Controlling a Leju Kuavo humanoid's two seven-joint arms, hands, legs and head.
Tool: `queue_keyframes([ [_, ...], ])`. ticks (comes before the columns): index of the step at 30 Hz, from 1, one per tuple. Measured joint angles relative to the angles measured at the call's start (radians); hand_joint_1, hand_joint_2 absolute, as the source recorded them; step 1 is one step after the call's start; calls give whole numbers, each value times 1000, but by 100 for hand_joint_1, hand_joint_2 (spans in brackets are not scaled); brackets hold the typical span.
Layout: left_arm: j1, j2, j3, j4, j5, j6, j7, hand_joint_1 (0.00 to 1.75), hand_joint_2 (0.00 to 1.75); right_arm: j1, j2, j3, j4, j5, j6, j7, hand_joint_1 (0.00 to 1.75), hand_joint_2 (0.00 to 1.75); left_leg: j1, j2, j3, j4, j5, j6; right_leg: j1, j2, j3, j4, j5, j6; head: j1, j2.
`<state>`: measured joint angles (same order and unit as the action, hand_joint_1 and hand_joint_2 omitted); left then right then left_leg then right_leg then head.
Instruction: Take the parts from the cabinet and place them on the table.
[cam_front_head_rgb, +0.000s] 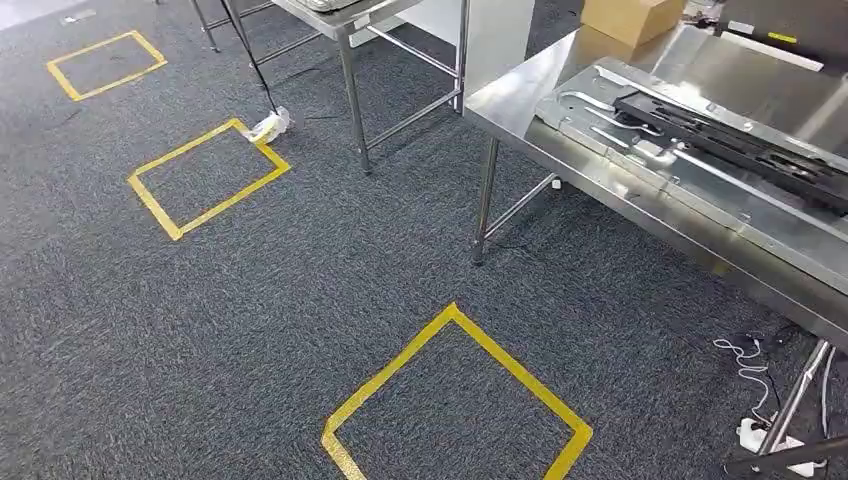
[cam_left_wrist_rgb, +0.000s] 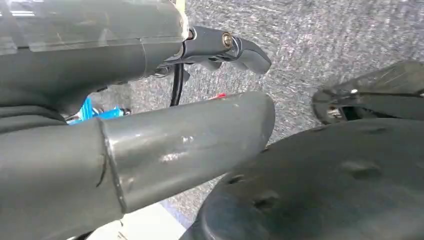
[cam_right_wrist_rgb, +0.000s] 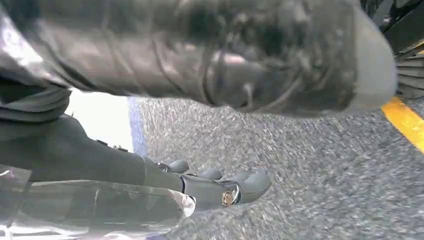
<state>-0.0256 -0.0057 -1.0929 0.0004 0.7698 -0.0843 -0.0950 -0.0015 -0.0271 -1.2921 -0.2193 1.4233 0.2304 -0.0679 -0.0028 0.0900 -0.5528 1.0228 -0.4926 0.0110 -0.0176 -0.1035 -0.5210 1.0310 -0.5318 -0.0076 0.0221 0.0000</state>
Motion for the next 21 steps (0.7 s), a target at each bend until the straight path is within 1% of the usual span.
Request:
queue_keyframes([
  [1,-1,0,-1,0,-2,3,-4,0,0,0,0,0,1,1,0,-2,0,0,-4,-14,-2,-4,5,3,2,-9,3,-1,-3,7,0,0],
  [2,-2,0,-3,0,-2,6,-8,0,0,0,0,0,1,1,-1,-5,0,0,-5,-25,-5,-1,5,6,-1,-17,4,-3,-2,14,0,0],
  [3,1,0,-8,0,-2,9,-9,0,0,-4,0,0,1,1,-2,-7,0,0,-7,-35,-7,-1,3,10,-2,-29,10,-8,-3,19,0,0],
  [4,3,0,-9,0,-3,9,-10,0,0,-8,0,1,2,2,-3,-7,0,0,-7,-48,-5,-11,8,16,-1,-40,18,-15,-1,25,0,0],
  [5,4,0,-9,0,-3,10,-10,0,0,-10,0,2,2,3,-3,-9,0,0,10,-60,15,-32,24,27,-3,-18,22,-9,-8,33,1,0],
  [6,2,-2,-10,0,-3,14,-12,0,0,-10,-2,3,2,3,-3,-11,0,0,7,-69,18,-42,28,31,-4,47,12,16,-28,36,3,0],
  [7,1,-2,-11,0,-3,17,-11,0,0,-7,-2,3,3,6,-4,-15,0,0,5,-78,16,-42,33,38,-5,81,-19,77,-69,33,3,0],
  [8,0,-2,-13,0,-5,20,-13,0,0,-4,-4,4,3,8,-5,-17,0,0,4,-91,13,-42,33,38,-5,95,-60,160,-111,34,3,0],
  [9,0,-2,-15,0,-7,23,-15,0,0,-1,-5,5,3,12,-5,-17,0,0,3,-103,11,-40,32,39,-4,100,-98,234,-140,35,3,0],
  [10,1,-2,-15,0,-8,26,-15,0,0,1,-6,7,3,15,-5,-18,0,0,2,-118,10,-38,32,39,-4,102,-127,285,-148,36,3,0],
  [11,1,-1,-15,0,-9,26,-16,0,0,2,-6,8,4,16,-5,-18,0,0,2,-133,10,-35,31,38,-5,102,-134,287,-130,36,3,0],
  [12,3,0,-16,0,-10,26,-16,0,0,2,-7,8,4,16,-5,-18,0,0,4,-150,10,-32,29,36,-7,103,-116,236,-85,37,3,0],
  [13,3,0,-16,0,-10,26,-17,0,0,2,-7,8,5,16,-5,-18,0,0,5,-165,11,-26,26,33,-9,107,-81,151,-32,38,3,0],
  [14,3,0,-16,0,-10,25,-18,0,0,2,-7,8,5,16,-5,-19,0,0,6,-180,10,-17,22,28,-13,134,-41,57,17,39,3,0],
  [15,3,0,-16,0,-10,25,-18,0,0,3,-7,8,5,16,-5,-19,0,0,8,-190,1,-8,17,23,-19,188,-22,18,12,38,3,0],
  [16,0,0,-16,0,-10,25,-18,0,0,3,-7,9,7,16,-5,-19,0,0,1,-201,-8,9,10,14,-11,205,-27,9,11,33,4,0],
  [17,0,0,-16,0,-10,23,-18,0,0,3,-7,9,8,17,-5,-19,0,0,3,-210,-10,4,12,9,-14,186,-30,21,10,24,0,0],
  [18,6,0,-17,0,-13,22,-18,0,0,-3,-8,10,8,17,-3,-18,0,0,5,-222,-16,1,12,3,-8,176,-27,20,7,18,3,0],
  [19,6,1,-18,0,-16,21,-18,0,0,-3,-9,13,8,17,-2,-18,0,0,7,-234,-17,1,15,-2,-7,165,-25,18,9,11,2,0],
  [20,7,3,-19,0,-17,21,-18,0,0,-4,-9,16,10,17,2,-19,0,0,8,-236,-16,8,12,-6,-15,146,-22,10,13,2,2,0],
  [21,6,2,-21,0,-17,21,-18,0,0,-3,-9,18,10,17,4,-18,0,0,3,-179,-26,33,-4,-9,-14,136,-18,7,13,-5,0,0],
])
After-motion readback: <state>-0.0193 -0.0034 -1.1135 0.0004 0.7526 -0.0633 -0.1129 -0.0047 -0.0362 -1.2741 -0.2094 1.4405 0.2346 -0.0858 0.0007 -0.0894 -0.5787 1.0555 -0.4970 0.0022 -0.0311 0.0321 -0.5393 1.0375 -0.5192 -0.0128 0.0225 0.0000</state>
